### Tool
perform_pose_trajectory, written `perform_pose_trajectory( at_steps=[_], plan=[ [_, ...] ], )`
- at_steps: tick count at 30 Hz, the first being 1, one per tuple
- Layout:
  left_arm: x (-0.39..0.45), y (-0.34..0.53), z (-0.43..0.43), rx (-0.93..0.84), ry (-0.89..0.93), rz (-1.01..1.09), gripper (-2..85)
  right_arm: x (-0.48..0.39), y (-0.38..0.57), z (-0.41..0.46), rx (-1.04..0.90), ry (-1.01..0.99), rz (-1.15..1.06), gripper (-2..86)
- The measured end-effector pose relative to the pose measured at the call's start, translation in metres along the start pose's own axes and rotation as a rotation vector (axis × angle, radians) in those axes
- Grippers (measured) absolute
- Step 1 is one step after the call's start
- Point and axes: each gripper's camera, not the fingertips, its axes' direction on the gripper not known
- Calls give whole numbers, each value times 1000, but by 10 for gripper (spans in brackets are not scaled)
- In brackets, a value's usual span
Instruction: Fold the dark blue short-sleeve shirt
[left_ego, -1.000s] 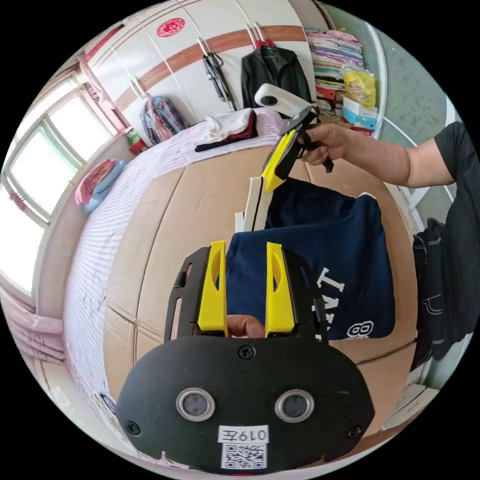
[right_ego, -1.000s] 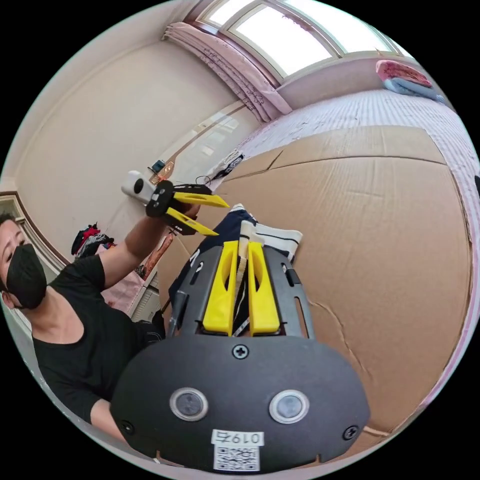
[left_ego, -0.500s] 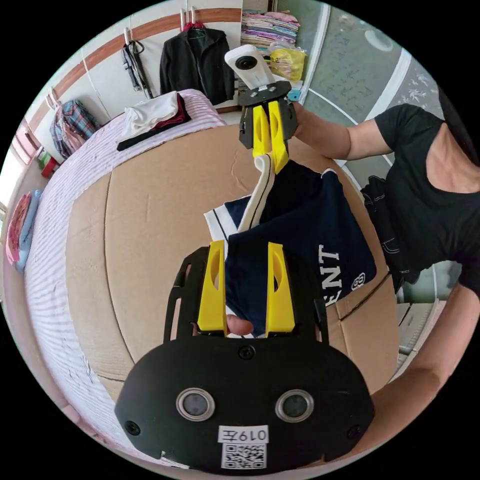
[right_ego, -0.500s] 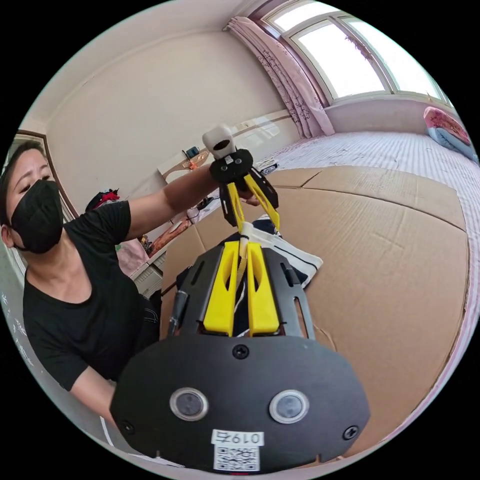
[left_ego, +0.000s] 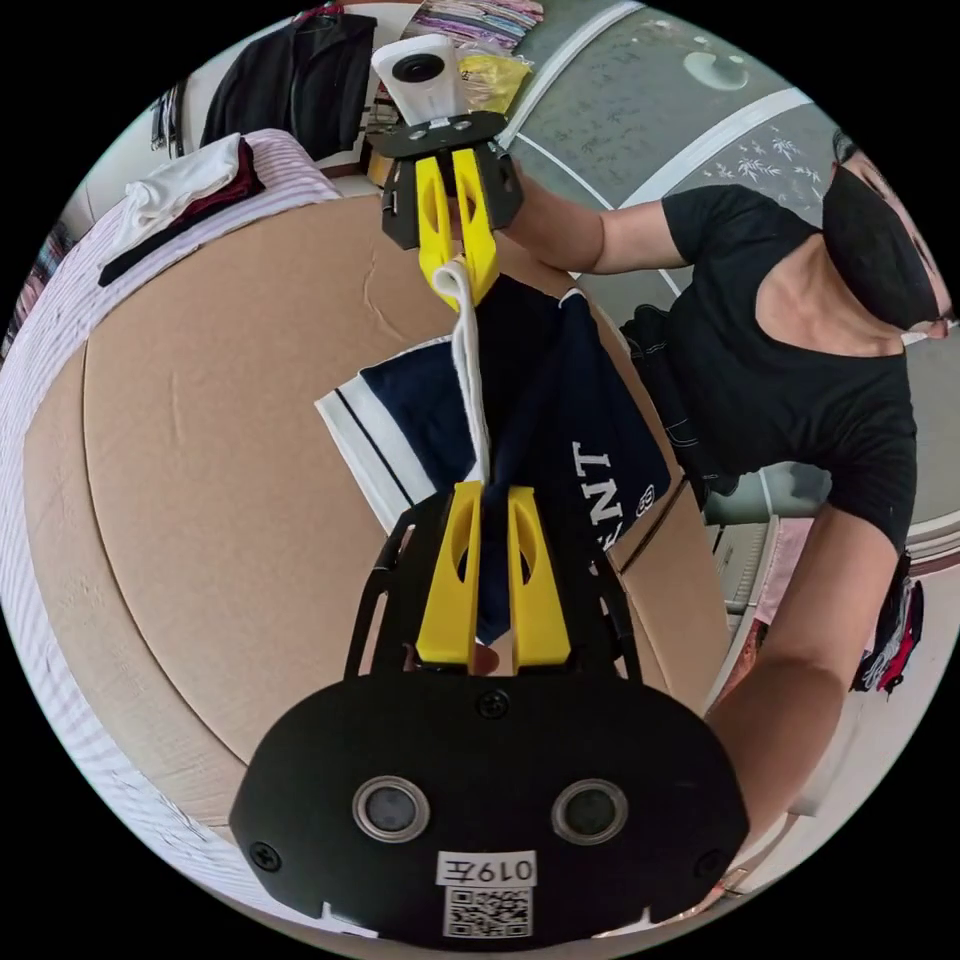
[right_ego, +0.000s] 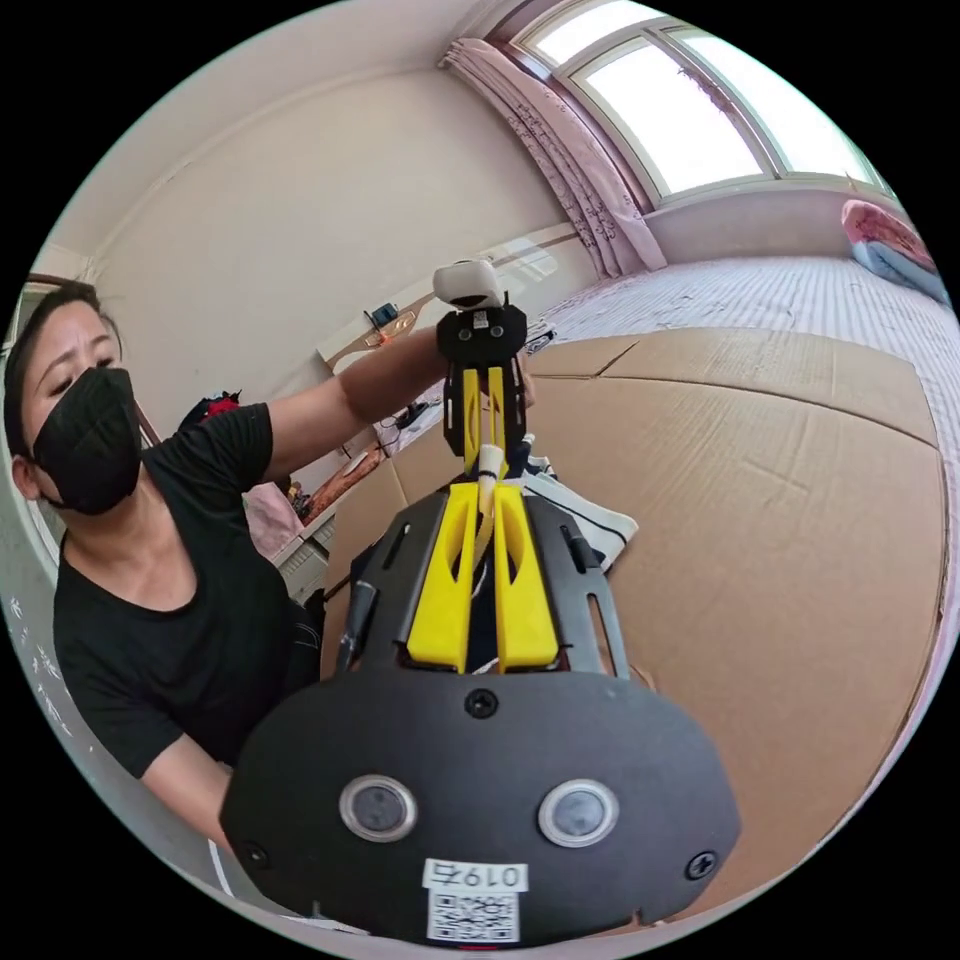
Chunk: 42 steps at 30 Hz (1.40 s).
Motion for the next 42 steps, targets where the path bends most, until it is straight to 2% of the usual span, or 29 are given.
perform_pose_trajectory(
  at_steps=[6, 8, 12, 16, 22, 30, 35, 42],
  plan=[
    [-7, -15, -54, -22, 30, 16, 14, 40, -15, 10, 1, -52, 147, 12],
    [-36, -20, -60, -53, 42, -86, 13, 64, -16, 20, -26, 2, 248, 13],
    [-91, -22, -43, -116, 264, -252, 12, 87, -12, 34, -44, -21, 341, 15],
    [-117, -24, -46, -95, 335, -288, 12, 99, -11, 41, -61, -2, 392, 24],
    [-110, -32, -60, -97, 334, -246, 12, 92, -9, 37, -87, 23, 372, 44],
    [-113, -34, -63, -81, 332, -318, 12, 74, -6, 34, -87, 152, 353, 12],
    [-111, -25, -49, -73, 422, -376, 10, 79, 6, 37, -78, 91, 399, 10],
    [-75, -5, -59, 32, 388, -382, 9, 65, 20, 34, -54, 75, 397, 10]
  ],
)
